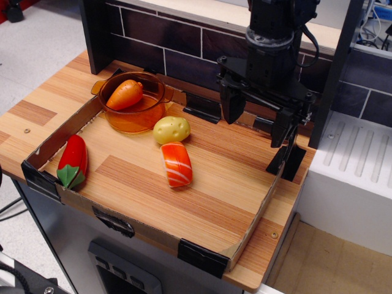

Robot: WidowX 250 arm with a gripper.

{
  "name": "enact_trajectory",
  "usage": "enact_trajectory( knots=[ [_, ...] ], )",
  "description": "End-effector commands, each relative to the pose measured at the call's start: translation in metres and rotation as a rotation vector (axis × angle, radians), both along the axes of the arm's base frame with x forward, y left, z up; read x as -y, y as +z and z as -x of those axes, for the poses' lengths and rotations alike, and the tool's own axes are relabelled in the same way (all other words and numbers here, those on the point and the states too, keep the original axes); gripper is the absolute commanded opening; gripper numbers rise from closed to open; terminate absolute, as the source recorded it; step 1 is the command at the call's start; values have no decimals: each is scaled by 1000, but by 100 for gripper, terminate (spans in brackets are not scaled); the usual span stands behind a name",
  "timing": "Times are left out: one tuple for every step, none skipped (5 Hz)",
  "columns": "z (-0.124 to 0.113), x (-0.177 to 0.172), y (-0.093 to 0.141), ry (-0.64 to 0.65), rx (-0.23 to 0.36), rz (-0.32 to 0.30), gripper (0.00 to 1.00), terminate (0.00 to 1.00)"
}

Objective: Take carrot out of pot

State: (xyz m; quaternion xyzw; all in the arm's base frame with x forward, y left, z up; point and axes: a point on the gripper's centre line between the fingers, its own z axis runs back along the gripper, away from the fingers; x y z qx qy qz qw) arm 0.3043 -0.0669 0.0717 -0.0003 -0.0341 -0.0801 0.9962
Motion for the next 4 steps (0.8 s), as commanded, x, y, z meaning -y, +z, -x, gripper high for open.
enact_trajectory(
  knots=[
    [0, 0, 0, 0, 0, 0, 100, 0],
    [4, -28, 31, 24, 27, 86, 100, 0],
    [5, -63, 52, 38, 77, 109, 100, 0],
    [3, -98, 58, 27, 93, 93, 100, 0]
  ],
)
